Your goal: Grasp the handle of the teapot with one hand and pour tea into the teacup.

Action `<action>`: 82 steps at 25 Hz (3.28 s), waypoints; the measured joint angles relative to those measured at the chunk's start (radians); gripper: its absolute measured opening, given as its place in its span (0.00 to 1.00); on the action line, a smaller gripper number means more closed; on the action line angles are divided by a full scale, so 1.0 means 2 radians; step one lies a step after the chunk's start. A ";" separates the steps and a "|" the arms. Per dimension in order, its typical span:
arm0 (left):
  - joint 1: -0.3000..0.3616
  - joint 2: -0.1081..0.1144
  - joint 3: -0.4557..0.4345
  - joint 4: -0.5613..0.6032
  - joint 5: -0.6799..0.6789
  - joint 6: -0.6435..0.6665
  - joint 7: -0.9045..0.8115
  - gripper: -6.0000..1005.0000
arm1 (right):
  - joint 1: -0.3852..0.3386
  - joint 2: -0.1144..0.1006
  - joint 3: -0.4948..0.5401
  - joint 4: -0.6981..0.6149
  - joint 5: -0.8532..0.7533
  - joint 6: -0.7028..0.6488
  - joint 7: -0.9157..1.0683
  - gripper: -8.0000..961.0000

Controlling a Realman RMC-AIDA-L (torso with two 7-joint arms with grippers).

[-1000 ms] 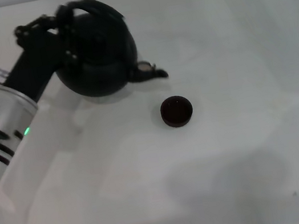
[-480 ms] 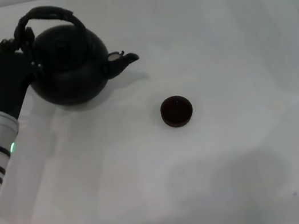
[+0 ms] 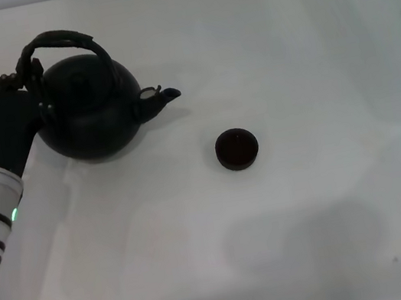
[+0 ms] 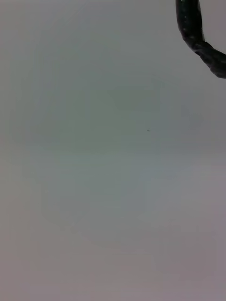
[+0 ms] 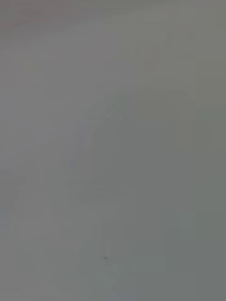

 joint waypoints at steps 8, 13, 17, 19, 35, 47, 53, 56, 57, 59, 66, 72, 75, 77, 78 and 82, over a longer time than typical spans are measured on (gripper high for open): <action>0.001 0.001 0.002 -0.004 -0.001 0.000 -0.001 0.16 | 0.000 0.000 0.001 0.000 0.001 0.000 0.000 0.88; 0.001 0.002 0.002 -0.006 -0.001 0.000 -0.002 0.17 | -0.001 0.000 0.002 0.000 0.001 0.000 0.000 0.88; 0.001 0.002 0.002 -0.009 -0.001 -0.001 -0.027 0.18 | -0.001 0.000 0.002 0.000 0.001 0.000 0.000 0.88; 0.001 0.002 0.002 -0.012 -0.001 -0.003 -0.049 0.18 | -0.001 0.000 0.002 0.000 0.001 0.000 0.000 0.88; 0.001 0.003 0.002 -0.014 0.001 -0.001 -0.067 0.42 | -0.001 0.000 0.000 0.000 0.001 0.002 0.000 0.88; 0.032 0.004 0.010 -0.004 0.005 0.048 -0.068 0.70 | -0.002 -0.002 0.001 0.000 0.001 0.001 0.000 0.88; 0.054 0.004 0.005 -0.006 0.000 0.094 -0.078 0.69 | -0.002 -0.002 0.002 0.000 0.001 0.001 0.000 0.88; 0.058 0.004 0.003 -0.007 -0.012 0.110 -0.079 0.69 | -0.004 -0.002 0.002 0.000 0.001 0.001 0.000 0.88; 0.059 0.005 0.003 -0.008 -0.026 0.115 -0.080 0.69 | -0.004 -0.002 0.002 0.000 0.001 0.001 0.000 0.88; 0.058 0.006 0.003 -0.013 -0.052 0.120 -0.085 0.69 | -0.007 -0.001 0.002 0.000 0.000 0.001 0.000 0.88; 0.029 0.008 0.002 -0.056 -0.106 0.128 -0.098 0.69 | -0.022 0.000 -0.002 0.001 -0.001 0.014 -0.001 0.88; 0.000 0.008 -0.006 -0.087 -0.127 0.127 -0.124 0.68 | -0.035 0.000 -0.002 0.013 -0.002 0.033 -0.004 0.88; -0.008 0.008 -0.028 -0.094 -0.129 0.124 -0.126 0.68 | -0.043 0.000 -0.002 0.013 -0.002 0.036 -0.005 0.88; -0.011 0.008 -0.041 -0.096 -0.129 0.124 -0.126 0.68 | -0.048 0.001 -0.002 0.013 -0.002 0.037 -0.006 0.88; -0.013 0.008 -0.047 -0.099 -0.129 0.124 -0.126 0.68 | -0.051 0.001 -0.001 0.014 -0.001 0.039 -0.006 0.88; -0.020 0.009 -0.061 -0.111 -0.133 0.123 -0.128 0.68 | -0.059 0.001 0.003 0.019 0.001 0.051 -0.006 0.88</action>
